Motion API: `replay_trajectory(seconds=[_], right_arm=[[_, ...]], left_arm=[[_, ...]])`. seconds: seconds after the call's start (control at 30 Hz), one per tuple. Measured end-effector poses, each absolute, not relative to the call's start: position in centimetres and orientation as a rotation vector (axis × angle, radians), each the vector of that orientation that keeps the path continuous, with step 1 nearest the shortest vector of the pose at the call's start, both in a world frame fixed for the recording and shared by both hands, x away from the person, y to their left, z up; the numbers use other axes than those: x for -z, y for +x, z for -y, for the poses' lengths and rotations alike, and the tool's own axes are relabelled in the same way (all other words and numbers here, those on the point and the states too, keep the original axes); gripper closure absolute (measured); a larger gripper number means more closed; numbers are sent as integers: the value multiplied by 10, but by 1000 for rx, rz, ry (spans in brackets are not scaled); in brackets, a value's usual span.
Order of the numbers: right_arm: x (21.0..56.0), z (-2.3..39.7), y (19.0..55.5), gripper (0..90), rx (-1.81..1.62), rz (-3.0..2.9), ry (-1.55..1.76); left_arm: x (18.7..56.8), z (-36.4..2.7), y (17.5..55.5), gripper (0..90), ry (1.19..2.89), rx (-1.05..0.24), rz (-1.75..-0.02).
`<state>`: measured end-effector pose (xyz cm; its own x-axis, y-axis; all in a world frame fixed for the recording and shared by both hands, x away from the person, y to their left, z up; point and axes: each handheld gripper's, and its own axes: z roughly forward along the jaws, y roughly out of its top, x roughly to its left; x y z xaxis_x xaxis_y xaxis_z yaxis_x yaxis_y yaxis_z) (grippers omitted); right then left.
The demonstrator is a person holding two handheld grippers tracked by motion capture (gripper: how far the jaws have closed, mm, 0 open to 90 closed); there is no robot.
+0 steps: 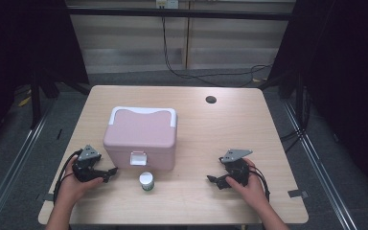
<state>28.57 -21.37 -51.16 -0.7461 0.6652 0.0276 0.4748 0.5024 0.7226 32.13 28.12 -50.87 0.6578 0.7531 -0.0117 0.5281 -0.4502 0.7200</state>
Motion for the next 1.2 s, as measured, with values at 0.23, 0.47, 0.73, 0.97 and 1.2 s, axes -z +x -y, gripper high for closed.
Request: replay_trajectory(seconds=[0.23,0.47,0.73,0.97,1.2], right_arm=[[512,213,285,124,-1079,-2489,974],[505,209,290,156,-1104,-2549,987],[484,191,302,156,-1208,-2576,981],[445,182,322,160,-1194,-2587,1002],[412,177,336,160,-1248,-2562,1078]], left_arm=[[500,-279,319,189,2210,-340,-1033],[477,-279,315,243,2257,-272,-985],[452,-283,318,250,2205,-276,-979],[436,-264,322,264,2213,-293,-858],[430,-257,325,297,2231,-349,-830]])
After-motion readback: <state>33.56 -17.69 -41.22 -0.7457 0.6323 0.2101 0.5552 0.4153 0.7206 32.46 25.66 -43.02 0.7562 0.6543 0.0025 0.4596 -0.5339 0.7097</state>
